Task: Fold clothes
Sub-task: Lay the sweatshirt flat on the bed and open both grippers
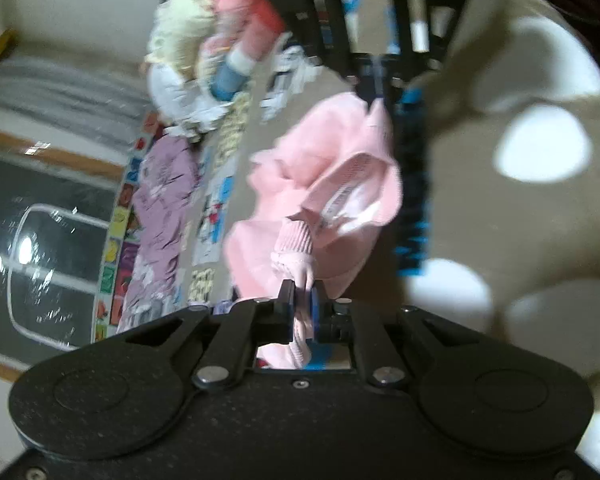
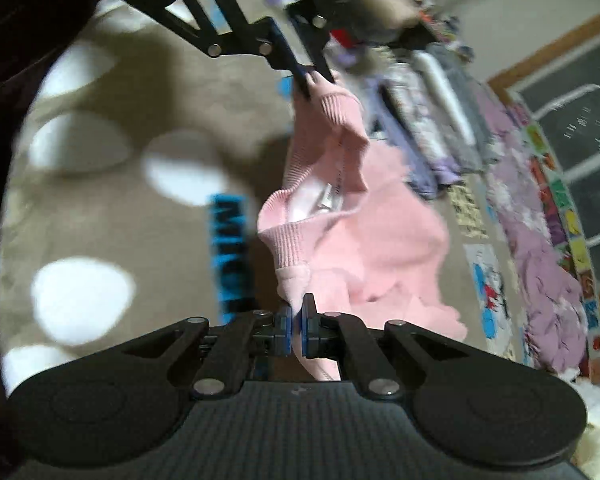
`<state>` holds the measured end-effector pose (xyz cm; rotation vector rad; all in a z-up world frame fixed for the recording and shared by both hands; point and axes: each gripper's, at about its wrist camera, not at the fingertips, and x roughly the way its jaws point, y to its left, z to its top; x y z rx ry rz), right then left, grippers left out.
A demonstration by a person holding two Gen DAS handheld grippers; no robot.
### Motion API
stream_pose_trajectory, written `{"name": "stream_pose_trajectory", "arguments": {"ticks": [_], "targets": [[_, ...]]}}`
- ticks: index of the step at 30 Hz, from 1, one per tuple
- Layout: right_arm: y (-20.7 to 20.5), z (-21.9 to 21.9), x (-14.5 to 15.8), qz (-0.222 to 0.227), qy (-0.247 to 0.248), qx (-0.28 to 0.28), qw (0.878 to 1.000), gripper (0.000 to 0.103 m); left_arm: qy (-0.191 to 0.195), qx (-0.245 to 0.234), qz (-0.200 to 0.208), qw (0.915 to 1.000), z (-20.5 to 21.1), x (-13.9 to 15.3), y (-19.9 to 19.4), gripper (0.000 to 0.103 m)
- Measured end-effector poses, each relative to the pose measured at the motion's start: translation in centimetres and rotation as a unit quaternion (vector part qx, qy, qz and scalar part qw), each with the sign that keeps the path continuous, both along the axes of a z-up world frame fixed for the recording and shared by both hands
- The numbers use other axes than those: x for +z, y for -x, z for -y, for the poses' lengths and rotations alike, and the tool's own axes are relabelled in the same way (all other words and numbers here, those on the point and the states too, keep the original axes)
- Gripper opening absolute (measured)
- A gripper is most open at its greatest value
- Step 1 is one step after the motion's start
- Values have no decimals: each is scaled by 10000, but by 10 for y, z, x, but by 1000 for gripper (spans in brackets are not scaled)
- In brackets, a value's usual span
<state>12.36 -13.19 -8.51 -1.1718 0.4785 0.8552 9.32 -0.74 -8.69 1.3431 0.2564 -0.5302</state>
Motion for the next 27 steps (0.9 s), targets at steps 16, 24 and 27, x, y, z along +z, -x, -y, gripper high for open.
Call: {"name": "stream_pose_trajectory", "arguments": {"ticks": [16, 24, 27], "targets": [[65, 1, -44, -296, 1019, 651, 9922, 7, -1323, -456, -267, 9898, -10, -68, 60, 5], [54, 27, -13, -260, 222, 102, 9994, 6, -461, 16, -188, 9988, -15, -36, 54, 5], [61, 37, -20, -122, 337, 219, 9991, 6, -680, -121, -185, 9974, -11, -49, 64, 5]]}}
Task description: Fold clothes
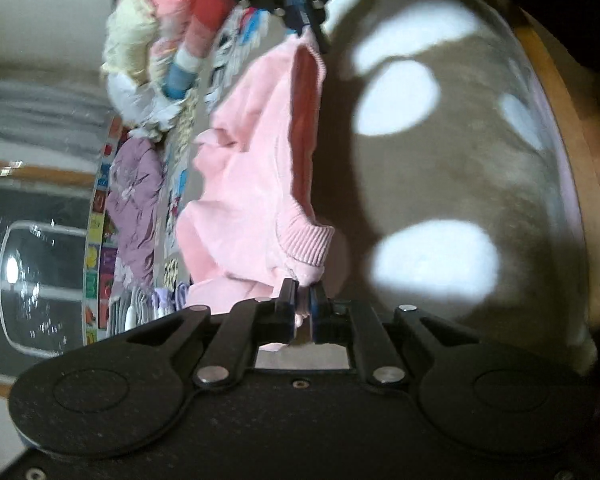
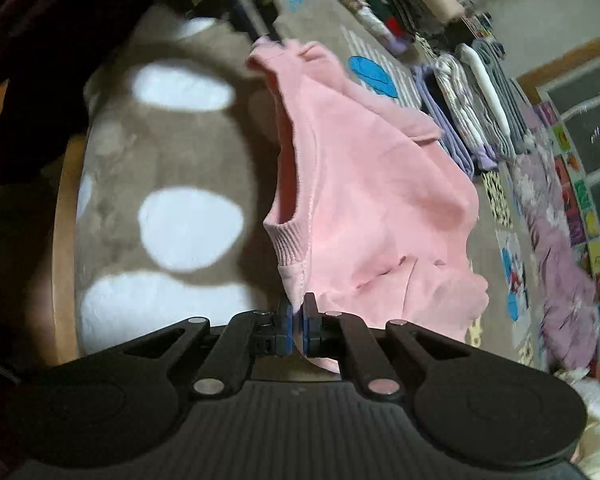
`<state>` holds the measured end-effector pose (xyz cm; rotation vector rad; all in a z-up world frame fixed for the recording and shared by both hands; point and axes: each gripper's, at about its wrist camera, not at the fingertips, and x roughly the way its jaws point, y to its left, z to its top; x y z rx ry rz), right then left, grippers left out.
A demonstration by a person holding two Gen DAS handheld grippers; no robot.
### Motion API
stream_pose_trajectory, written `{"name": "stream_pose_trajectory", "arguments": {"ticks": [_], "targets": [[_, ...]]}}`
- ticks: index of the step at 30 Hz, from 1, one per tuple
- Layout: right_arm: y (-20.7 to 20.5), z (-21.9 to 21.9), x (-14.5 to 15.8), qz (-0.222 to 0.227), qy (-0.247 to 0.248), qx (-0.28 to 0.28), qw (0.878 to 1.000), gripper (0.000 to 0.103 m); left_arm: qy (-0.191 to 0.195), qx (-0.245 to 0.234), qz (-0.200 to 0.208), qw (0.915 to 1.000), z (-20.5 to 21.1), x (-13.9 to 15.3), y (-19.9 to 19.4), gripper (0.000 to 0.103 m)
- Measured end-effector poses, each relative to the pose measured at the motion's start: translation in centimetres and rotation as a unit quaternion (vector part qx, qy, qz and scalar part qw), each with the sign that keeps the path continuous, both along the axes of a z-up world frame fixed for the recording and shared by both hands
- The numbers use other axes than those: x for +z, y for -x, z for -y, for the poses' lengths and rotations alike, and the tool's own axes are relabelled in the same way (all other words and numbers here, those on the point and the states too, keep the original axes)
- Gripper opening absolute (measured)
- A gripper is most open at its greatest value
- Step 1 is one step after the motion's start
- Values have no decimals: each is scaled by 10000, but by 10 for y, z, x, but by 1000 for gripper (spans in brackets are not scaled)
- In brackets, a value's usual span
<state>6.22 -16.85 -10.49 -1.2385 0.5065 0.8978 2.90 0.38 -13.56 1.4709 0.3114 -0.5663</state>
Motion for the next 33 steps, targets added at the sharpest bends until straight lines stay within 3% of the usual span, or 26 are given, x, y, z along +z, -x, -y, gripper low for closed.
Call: {"name": "stream_pose_trajectory", "arguments": {"ticks": [4, 6, 9, 14, 17, 21, 24, 27, 29, 30, 32, 33], "targets": [[21, 0, -37, 263, 674, 419, 9965, 7, -704, -280, -234, 9969, 9, -33, 14, 6], [28, -5, -54, 348, 1100, 606, 9915, 10, -1022, -415, -86, 9939, 10, -44, 21, 6], [34, -7, -55, 476, 1239, 700, 9887, 11, -880, -298, -295, 9952, 8, -35, 22, 9], [43, 1, -30, 314, 1121, 787, 9901, 21, -718, -97, -541, 9959, 1, -8, 28, 32], [46, 3, -7, 199, 841, 661, 9941, 21, -316, 166, -428, 9984, 5, 11, 27, 33], [23, -8, 25, 10, -165, -19, 9999, 21, 809, 836, -320, 9927, 22, 36, 1, 32], [6, -22, 31, -219, -980, -574, 9933, 21, 1610, 1460, -438, 9751, 39, 38, -25, 32], [-8, -36, 22, -369, -1407, -966, 9846, 21, 2394, 2162, -897, 9423, 48, 27, -49, 32], [-16, -43, 9, -545, -1628, -1299, 9766, 21, 2497, 2396, -1335, 9287, 52, 10, -51, 31], [-15, -44, 1, -627, -1656, -1381, 9745, 21, 2380, 2429, -1539, 9277, 55, -2, -49, 28], [-2, -43, -18, -646, -1519, -1306, 9776, 20, 2271, 2272, -1211, 9392, 60, -17, -32, 28], [4, -43, -27, -655, -1450, -1269, 9791, 21, 2365, 2343, -1227, 9349, 59, -16, -32, 28]]}}
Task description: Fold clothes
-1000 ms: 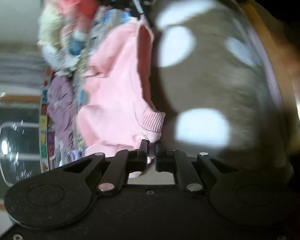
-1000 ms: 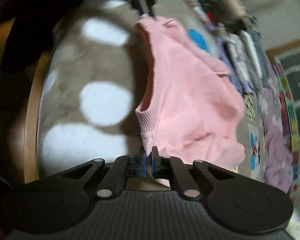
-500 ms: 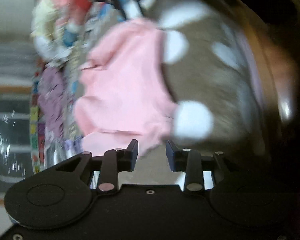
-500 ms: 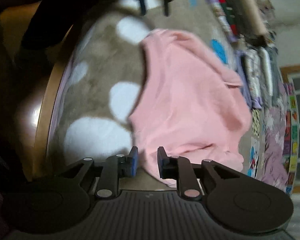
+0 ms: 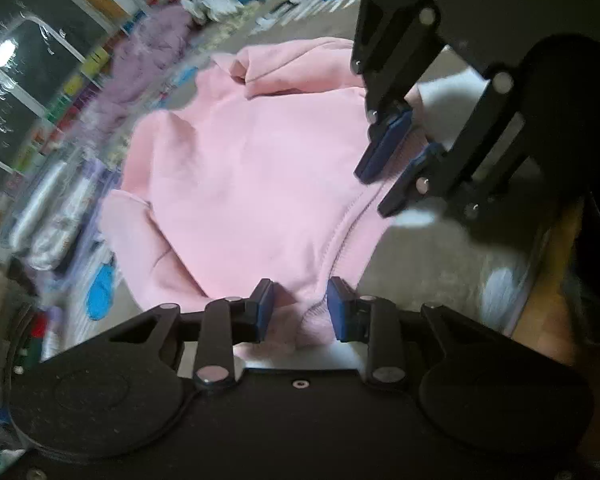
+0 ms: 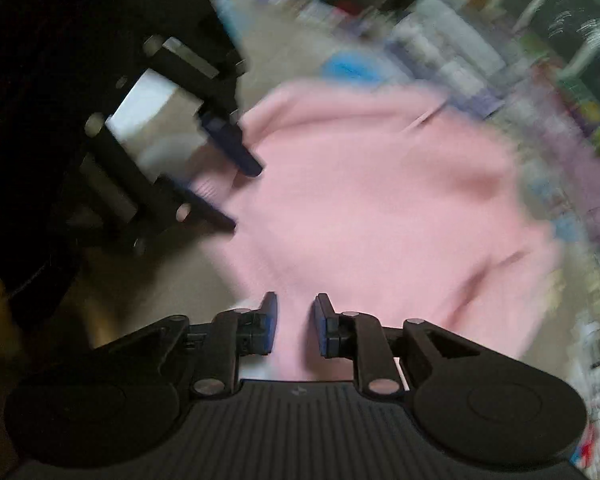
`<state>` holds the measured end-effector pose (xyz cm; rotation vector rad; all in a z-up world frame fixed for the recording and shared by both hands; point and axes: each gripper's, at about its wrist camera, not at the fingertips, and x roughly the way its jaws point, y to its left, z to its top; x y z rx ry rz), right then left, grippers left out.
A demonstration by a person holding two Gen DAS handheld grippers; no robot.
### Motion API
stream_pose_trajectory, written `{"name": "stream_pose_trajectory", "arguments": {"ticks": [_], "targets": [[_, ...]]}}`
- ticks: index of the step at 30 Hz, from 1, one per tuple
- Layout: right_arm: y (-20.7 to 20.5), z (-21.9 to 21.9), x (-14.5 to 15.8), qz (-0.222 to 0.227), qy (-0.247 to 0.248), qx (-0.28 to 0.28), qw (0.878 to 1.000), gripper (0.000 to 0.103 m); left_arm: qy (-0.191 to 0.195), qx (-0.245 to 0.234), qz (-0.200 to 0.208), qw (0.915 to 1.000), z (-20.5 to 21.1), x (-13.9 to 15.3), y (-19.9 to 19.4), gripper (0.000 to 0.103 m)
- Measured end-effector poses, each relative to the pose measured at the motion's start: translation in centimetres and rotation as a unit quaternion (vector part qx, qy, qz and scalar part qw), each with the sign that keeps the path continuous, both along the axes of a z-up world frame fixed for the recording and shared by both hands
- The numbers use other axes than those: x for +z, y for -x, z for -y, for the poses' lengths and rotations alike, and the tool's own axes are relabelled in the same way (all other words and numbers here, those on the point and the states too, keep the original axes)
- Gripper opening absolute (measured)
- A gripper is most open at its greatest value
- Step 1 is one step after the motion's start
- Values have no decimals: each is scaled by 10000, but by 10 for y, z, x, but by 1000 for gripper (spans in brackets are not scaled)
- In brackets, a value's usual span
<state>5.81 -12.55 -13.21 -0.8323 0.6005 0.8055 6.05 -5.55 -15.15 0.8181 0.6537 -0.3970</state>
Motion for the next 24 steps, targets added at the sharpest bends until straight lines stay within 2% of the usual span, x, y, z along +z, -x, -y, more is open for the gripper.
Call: {"name": "stream_pose_trajectory", "arguments": {"ticks": [2, 4, 5, 6, 8, 10, 11, 12, 14, 15, 17, 18, 21, 23, 24], "targets": [[9, 5, -7, -1, -70, -40, 10000, 21, 186, 163, -37, 9997, -2, 3, 2, 28], [7, 15, 0, -308, -426, -214, 9984, 20, 398, 182, -171, 9989, -8, 13, 3, 31], [6, 20, 3, -458, -617, -283, 9966, 20, 583, 195, -213, 9979, -14, 19, 3, 35], [7, 26, 7, -513, -813, -334, 9948, 20, 775, 216, -253, 9964, -19, 26, 2, 44], [5, 40, 14, -695, -1377, -524, 9866, 20, 1295, 429, -297, 9902, -36, 37, -1, 45], [-1, 62, 24, -882, -2178, -823, 9685, 20, 1850, 783, -316, 9791, -56, 49, -12, 45], [-4, 73, 29, -982, -2595, -979, 9557, 20, 2164, 988, -307, 9708, -68, 53, -21, 45], [-11, 88, 34, -1098, -3089, -1161, 9376, 20, 2424, 1164, -286, 9627, -78, 58, -27, 46], [-26, 120, 36, -1283, -4066, -1579, 8907, 21, 3058, 1614, -294, 9378, -101, 63, -40, 48], [-35, 136, 35, -1371, -4514, -1791, 8633, 21, 3302, 1819, -317, 9257, -111, 63, -45, 49], [-51, 166, 29, -1438, -5209, -2232, 8113, 24, 3751, 2268, -424, 8978, -131, 58, -56, 51], [-57, 178, 25, -1427, -5413, -2433, 7921, 29, 3969, 2483, -480, 8823, -141, 55, -62, 54], [-76, 208, 7, -1478, -5763, -2985, 7463, 43, 4614, 2954, -731, 8334, -166, 41, -71, 64], [-89, 223, -6, -1605, -5929, -3306, 7165, 48, 4909, 3171, -940, 8060, -179, 31, -82, 64], [-96, 228, -13, -1671, -5993, -3432, 7037, 51, 5011, 3240, -1015, 7960, -184, 30, -84, 64]]}}
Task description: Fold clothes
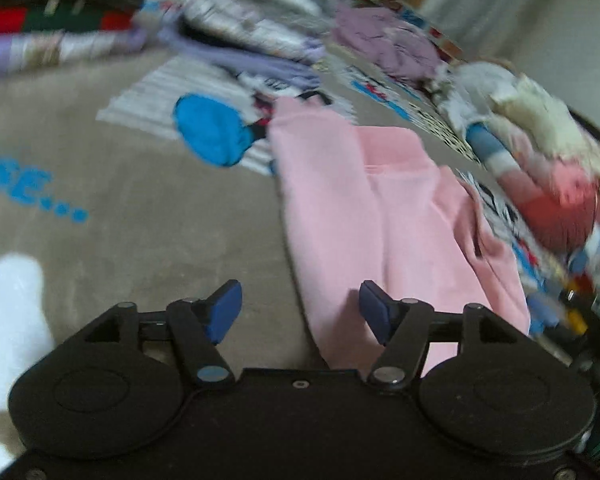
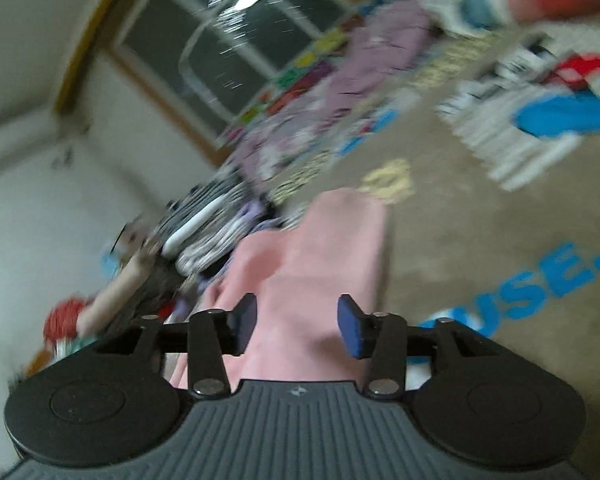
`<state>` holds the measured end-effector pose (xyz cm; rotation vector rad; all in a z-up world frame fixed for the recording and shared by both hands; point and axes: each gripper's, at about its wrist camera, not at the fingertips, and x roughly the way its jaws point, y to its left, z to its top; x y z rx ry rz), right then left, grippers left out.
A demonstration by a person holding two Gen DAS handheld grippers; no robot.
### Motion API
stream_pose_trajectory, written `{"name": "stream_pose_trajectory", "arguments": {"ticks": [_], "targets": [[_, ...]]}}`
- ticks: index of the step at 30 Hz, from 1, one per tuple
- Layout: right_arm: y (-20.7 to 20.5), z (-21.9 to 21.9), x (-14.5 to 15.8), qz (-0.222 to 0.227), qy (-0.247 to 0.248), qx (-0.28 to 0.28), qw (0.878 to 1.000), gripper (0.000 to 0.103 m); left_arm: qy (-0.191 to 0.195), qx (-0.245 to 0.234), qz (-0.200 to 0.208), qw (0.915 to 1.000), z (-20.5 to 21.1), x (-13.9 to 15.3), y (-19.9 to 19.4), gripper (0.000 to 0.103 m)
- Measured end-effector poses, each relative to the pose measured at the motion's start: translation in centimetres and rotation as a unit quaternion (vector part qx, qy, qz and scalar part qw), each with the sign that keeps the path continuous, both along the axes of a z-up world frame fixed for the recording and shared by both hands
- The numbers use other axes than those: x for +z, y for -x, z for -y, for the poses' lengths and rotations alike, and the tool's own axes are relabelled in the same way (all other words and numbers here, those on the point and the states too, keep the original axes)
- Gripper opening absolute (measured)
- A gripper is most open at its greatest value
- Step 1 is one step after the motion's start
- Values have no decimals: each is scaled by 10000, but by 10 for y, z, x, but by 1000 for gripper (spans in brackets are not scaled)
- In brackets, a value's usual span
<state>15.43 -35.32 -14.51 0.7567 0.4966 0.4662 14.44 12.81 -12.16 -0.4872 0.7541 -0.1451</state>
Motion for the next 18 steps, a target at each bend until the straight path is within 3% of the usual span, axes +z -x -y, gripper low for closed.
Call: {"name": "stream_pose_trajectory", "arguments": {"ticks": [6, 18], "targets": [[-47, 3, -28, -640, -268, -57, 9976, 57, 934, 399, -113, 9948, -28, -7, -33, 64], [-132, -5, -27, -996, -243, 256, 9944, 57, 1135, 343, -27, 9929, -41, -11, -118, 64]]}}
